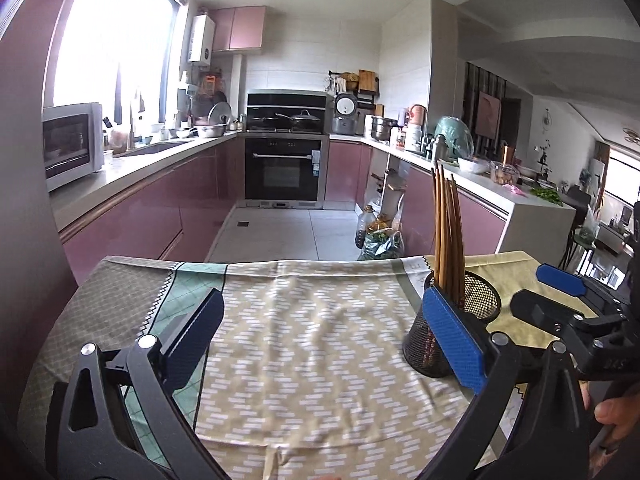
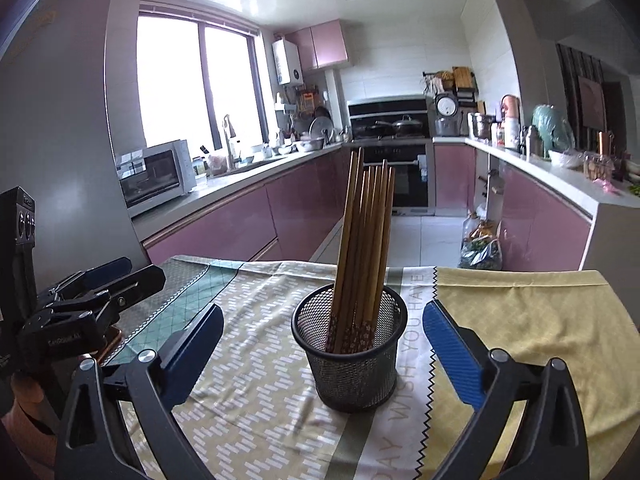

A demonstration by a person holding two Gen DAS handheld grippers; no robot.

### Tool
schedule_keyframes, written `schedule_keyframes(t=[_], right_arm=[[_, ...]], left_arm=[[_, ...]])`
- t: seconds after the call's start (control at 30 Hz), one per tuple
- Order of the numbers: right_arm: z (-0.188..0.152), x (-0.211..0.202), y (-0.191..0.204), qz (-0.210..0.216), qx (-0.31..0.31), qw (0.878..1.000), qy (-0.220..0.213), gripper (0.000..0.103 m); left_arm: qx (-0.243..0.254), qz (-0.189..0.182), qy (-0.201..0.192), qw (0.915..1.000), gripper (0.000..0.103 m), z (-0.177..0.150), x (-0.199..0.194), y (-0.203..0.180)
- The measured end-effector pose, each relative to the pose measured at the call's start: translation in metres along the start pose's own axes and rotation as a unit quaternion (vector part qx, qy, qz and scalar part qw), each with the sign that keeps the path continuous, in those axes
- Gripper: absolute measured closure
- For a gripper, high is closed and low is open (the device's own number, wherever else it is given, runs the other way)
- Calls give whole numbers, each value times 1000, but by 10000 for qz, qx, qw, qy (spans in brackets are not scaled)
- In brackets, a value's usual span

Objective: Organize utensils

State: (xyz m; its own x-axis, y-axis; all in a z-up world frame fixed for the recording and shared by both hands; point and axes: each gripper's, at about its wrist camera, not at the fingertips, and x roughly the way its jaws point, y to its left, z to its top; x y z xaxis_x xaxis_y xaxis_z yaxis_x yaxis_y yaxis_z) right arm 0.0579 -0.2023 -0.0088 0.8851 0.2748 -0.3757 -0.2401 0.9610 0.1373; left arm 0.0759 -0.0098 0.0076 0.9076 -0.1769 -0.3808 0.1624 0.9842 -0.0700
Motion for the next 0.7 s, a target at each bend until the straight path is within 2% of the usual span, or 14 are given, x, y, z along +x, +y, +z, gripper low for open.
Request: schedule_keyframes(t=[0.27, 0.7], right_arm=[[-14, -22, 14, -297, -212, 9985, -419, 6], [-23, -29, 24, -371, -102, 9977, -554, 6]], left_arm=[[-34, 206, -331, 9992, 5, -10, -31, 7], [-73, 283, -600, 9978, 5, -19, -57, 10]])
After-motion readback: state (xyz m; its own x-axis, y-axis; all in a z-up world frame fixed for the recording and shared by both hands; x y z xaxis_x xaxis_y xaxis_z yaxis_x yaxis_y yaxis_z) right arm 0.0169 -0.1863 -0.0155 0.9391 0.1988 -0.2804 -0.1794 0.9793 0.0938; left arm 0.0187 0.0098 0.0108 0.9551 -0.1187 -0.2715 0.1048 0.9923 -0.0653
